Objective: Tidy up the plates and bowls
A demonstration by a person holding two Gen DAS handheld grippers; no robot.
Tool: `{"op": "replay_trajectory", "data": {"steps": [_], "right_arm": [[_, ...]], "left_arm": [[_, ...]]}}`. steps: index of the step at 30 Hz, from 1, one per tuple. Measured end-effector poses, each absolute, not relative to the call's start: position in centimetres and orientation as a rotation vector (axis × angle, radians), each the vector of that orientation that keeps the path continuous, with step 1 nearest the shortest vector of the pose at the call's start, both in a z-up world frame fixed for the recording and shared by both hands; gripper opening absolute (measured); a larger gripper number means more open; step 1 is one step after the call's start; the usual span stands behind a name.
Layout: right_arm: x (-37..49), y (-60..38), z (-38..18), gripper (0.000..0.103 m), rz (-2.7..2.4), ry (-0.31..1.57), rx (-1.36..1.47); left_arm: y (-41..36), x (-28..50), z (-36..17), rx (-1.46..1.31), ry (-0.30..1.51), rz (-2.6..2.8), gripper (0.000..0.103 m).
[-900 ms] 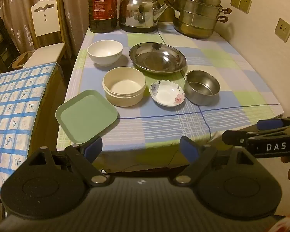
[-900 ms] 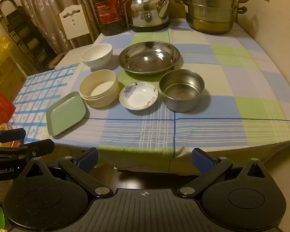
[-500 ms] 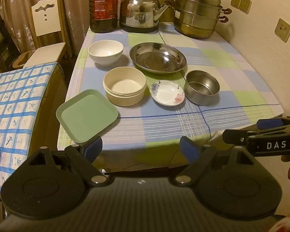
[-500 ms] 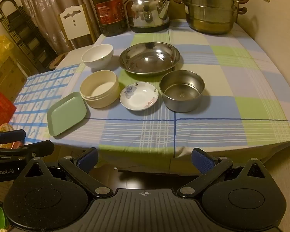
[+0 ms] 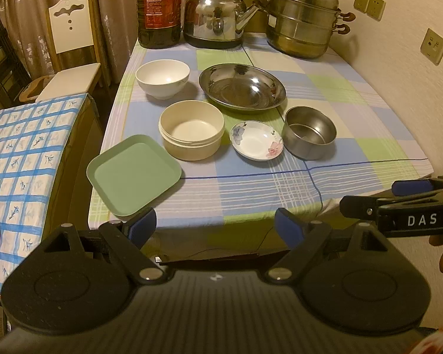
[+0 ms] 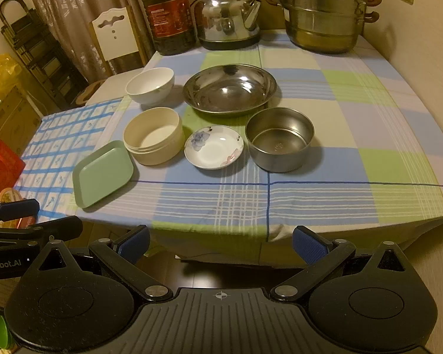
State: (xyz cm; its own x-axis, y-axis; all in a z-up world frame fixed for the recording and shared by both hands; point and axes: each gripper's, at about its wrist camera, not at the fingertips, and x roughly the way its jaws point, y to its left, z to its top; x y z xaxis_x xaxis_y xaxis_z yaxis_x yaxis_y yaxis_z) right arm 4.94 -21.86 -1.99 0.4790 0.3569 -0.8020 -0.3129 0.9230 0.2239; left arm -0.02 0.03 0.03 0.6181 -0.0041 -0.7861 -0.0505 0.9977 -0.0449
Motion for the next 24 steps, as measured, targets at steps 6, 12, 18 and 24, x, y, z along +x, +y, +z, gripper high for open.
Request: {"op": "replay_trajectory", "data": {"steps": [6,12,18,24], "right_arm": [[4.95,-21.8,-1.99,0.102,0.408,0.99,0.049],[4.95,-21.77,-2.0,0.102,0.408,0.99,0.049],[4.97,-22.08,-1.97,0.102,0.409,0.99,0.049],[5.06,-21.49,-2.1,0.102,0.408,0.99,0.048]], "left_arm": [[0.05,-0.02,0.03,-0.066,0.905,0.027,0.086],[0.05,-0.01,0.03,-0.066,0.906,0.028,0.086],[0.06,0.0,0.03,-0.067,0.906,0.028,0.086],[0.07,0.01,0.03,-0.069,0.908,0.027,0.086]]}}
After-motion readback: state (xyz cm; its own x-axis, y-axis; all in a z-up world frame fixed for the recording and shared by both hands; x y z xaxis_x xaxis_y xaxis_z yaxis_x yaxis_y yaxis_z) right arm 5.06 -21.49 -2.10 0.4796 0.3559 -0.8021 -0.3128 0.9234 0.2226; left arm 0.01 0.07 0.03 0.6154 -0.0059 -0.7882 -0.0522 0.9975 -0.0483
